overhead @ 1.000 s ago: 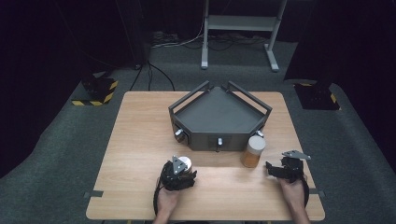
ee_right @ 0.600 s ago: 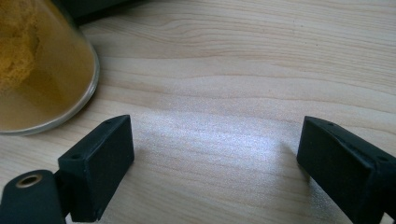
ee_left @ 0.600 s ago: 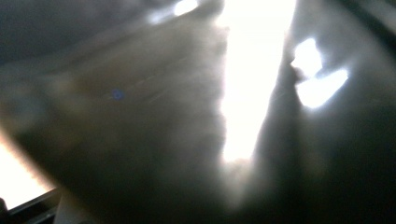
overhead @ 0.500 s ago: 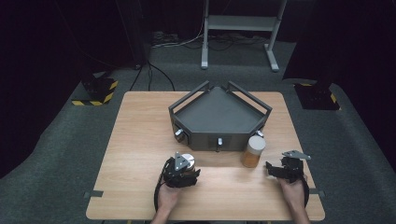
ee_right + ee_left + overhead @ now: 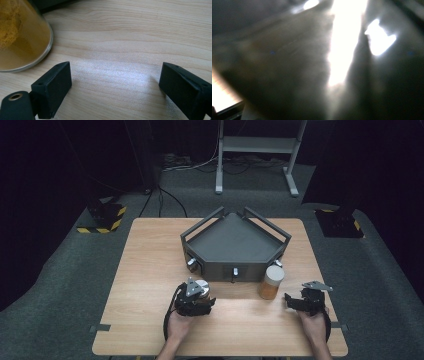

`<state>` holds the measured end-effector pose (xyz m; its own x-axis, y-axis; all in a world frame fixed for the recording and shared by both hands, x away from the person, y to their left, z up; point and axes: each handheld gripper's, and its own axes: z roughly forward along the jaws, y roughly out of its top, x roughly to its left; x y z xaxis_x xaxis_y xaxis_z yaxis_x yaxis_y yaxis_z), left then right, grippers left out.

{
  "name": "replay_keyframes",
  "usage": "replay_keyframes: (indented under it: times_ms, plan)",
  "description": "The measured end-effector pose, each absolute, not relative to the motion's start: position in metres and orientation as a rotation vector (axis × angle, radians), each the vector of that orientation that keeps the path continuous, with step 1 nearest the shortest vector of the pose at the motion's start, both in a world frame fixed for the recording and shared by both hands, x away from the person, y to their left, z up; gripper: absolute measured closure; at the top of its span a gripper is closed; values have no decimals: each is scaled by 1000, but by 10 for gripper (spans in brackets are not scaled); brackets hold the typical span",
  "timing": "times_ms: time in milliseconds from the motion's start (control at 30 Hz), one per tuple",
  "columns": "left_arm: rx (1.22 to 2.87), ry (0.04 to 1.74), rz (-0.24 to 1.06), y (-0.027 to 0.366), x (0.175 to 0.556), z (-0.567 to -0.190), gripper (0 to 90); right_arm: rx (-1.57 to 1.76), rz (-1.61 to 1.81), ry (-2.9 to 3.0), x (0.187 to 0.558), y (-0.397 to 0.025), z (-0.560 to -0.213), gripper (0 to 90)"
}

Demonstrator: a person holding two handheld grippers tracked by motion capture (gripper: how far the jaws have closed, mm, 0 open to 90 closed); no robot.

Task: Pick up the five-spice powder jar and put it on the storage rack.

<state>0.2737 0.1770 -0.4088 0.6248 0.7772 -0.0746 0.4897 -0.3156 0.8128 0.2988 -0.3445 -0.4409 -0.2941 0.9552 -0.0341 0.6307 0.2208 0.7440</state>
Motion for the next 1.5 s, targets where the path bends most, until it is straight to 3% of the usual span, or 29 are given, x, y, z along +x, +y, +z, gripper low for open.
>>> replay_keyframes:
  times_ms: [1500]
  plan:
    - [2053, 860, 433, 166, 325, -320, 312, 1458, 866, 2007, 299, -345, -441, 109]
